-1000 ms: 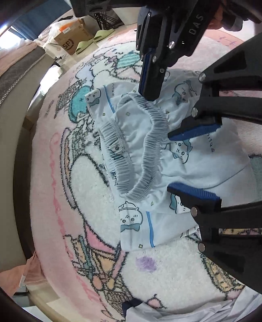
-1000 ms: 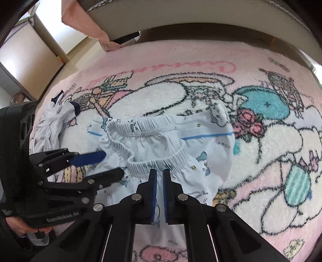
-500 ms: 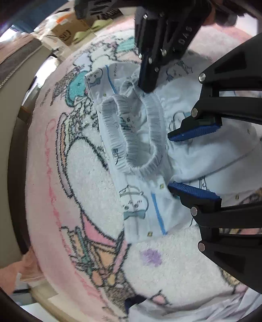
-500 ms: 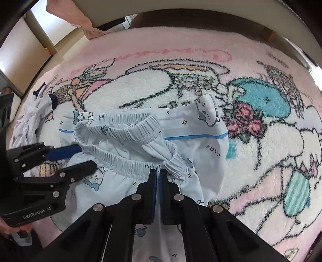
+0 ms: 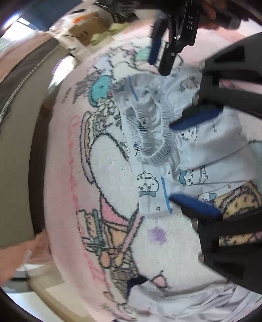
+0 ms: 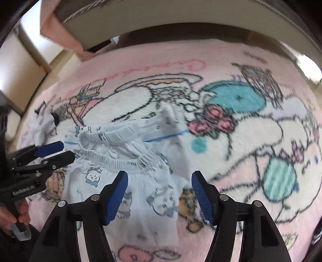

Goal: Fold clothes

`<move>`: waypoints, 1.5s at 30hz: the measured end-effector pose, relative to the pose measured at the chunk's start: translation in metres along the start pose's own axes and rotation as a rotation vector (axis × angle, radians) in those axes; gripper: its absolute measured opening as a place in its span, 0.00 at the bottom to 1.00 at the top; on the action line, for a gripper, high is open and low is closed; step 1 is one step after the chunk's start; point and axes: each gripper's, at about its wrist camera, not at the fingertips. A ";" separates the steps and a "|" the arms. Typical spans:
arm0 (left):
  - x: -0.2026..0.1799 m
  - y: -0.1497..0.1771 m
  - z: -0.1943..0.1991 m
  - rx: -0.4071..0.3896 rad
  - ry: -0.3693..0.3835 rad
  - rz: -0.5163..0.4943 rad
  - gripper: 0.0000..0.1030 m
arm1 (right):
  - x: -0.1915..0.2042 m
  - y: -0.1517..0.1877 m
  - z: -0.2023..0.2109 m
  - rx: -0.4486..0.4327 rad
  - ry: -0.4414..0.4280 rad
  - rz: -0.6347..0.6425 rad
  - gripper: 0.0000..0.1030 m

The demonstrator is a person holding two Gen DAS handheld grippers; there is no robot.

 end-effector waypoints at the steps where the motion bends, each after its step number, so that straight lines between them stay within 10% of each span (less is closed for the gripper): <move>1: 0.004 0.001 0.000 0.011 0.014 0.023 0.78 | -0.008 0.001 0.001 0.005 -0.023 -0.040 0.64; 19: 0.023 0.032 -0.018 0.181 0.021 0.213 0.78 | -0.036 0.016 -0.024 0.115 -0.154 -0.235 0.70; 45: 0.057 0.040 -0.023 0.135 0.206 0.512 0.96 | -0.051 0.017 -0.043 0.128 -0.297 -0.377 0.77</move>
Point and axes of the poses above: each gripper's, at about its wrist camera, not at the fingertips, and z roughly against the way its jaws point, x to its left, y to its underside, and after that the axes turned 4 degrees about -z, right-handed
